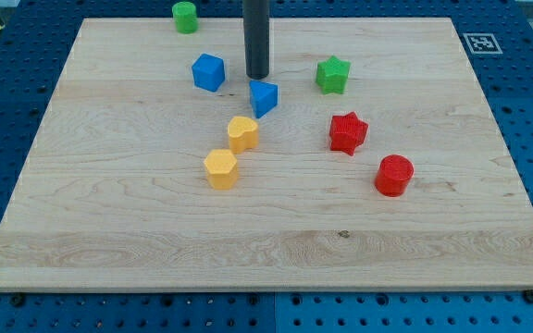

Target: Slide the green circle to the top center

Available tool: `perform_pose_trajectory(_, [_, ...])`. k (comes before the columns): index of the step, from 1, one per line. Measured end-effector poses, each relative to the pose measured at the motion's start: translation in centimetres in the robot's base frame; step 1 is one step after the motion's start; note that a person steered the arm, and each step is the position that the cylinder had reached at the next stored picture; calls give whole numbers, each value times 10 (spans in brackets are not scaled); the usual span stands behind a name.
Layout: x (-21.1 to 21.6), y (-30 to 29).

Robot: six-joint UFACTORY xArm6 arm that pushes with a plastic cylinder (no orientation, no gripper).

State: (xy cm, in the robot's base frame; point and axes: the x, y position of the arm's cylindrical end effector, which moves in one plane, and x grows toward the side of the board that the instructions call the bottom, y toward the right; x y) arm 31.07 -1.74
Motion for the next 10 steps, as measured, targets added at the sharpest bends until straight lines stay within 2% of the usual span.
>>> perform_pose_trajectory(1, [-29, -20])
perform_pose_trajectory(2, [-44, -91])
perform_pose_trajectory(3, [-42, -211])
perform_pose_trajectory(4, [-89, -287])
perform_pose_trajectory(5, [-118, -286])
perform_pose_trajectory(10, [-120, -269])
